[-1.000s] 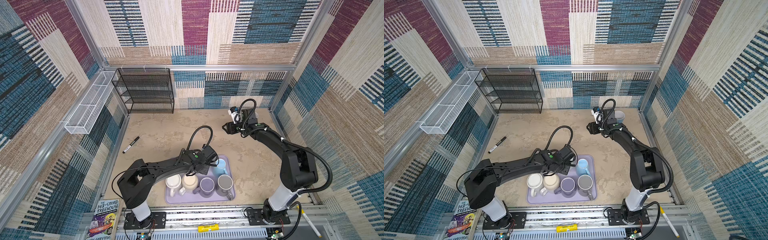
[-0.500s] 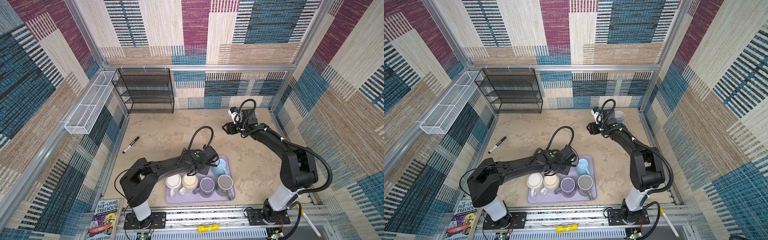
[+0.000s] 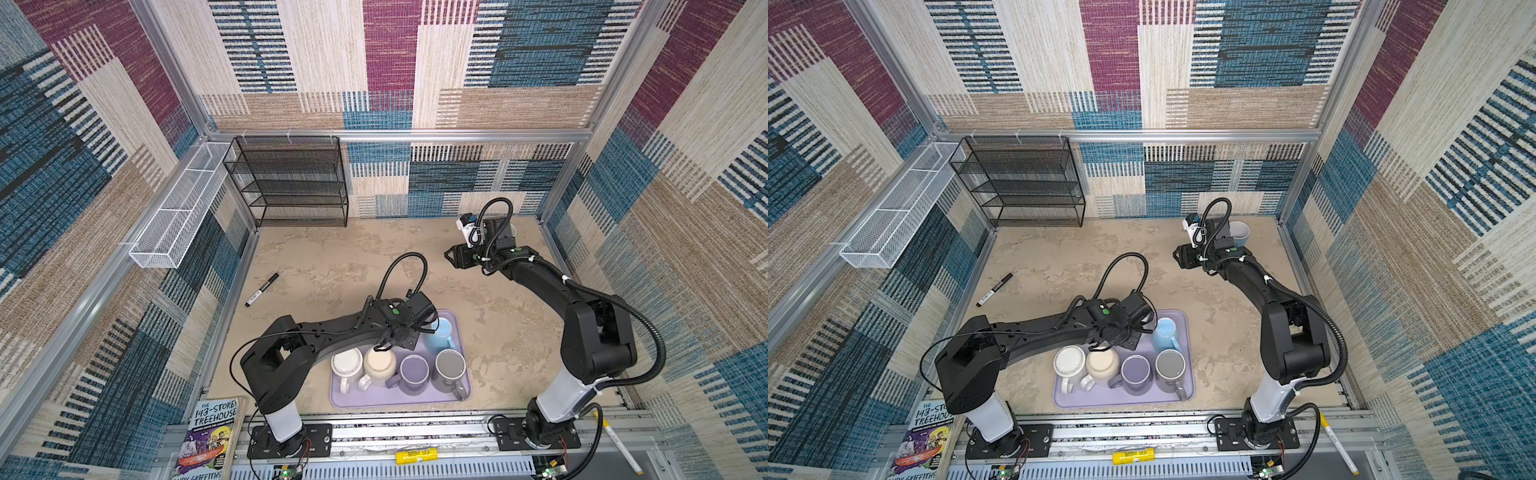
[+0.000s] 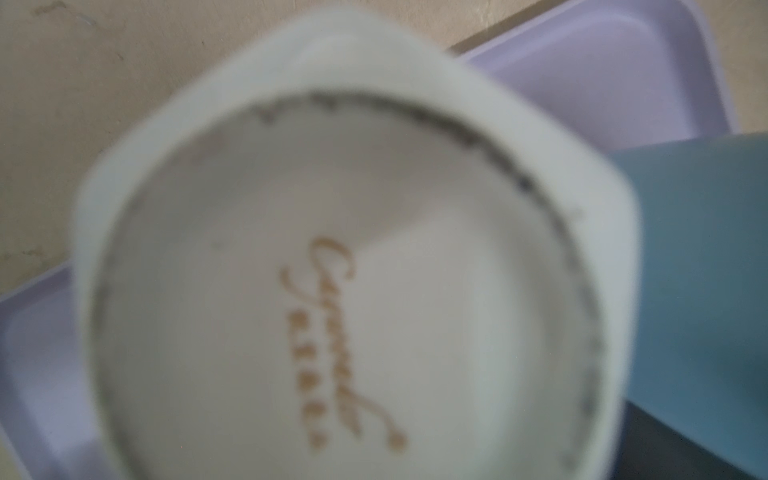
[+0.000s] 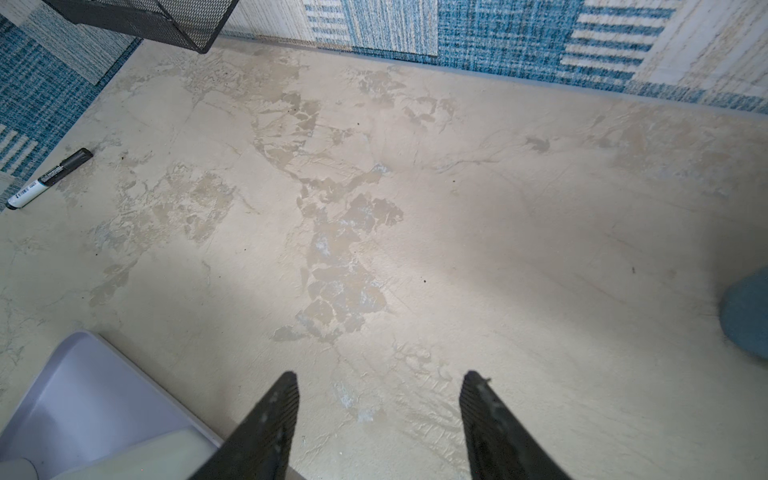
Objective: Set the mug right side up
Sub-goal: 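Lower the left gripper onto the upside-down white hexagonal mug's base and close it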
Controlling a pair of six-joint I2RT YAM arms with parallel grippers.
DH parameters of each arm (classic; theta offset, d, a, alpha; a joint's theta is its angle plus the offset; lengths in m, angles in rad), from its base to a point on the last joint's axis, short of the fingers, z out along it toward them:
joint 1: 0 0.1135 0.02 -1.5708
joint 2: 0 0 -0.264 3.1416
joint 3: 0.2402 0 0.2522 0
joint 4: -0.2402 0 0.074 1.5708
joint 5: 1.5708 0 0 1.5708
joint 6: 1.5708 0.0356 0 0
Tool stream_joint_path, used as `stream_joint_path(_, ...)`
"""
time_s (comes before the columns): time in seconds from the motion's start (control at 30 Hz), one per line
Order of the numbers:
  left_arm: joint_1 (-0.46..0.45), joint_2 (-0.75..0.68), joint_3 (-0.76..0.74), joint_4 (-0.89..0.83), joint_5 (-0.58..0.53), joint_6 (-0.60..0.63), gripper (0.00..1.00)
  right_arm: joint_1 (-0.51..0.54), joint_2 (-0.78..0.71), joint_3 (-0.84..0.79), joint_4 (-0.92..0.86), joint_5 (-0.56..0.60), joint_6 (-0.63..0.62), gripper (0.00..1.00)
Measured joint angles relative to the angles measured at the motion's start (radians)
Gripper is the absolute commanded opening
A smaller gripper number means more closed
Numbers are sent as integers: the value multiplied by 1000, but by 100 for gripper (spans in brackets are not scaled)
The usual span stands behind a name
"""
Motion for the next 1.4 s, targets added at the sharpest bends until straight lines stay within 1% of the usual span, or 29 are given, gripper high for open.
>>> stream_joint_path(0.2, 0, 7, 10, -7, 1, 15, 0, 0, 0, 0, 0, -1, 0, 64)
stream_joint_path(0.37, 3, 8, 13, -13, -1, 46, 0, 0, -4, 0, 0, -2, 0, 64)
stream_joint_path(0.5, 7, -2, 13, -15, -4, 48, 0, 0, -4, 0, 0, -2, 0, 64)
stream_joint_path(1.03, 20, -97, -52, 36, -29, 70, 0, 0, -13, -3, 0, -3, 0, 64)
stream_joint_path(1.4, 32, -232, -138, 104, -71, 79, 0, 1, -15, -17, 0, -3, 3, 64)
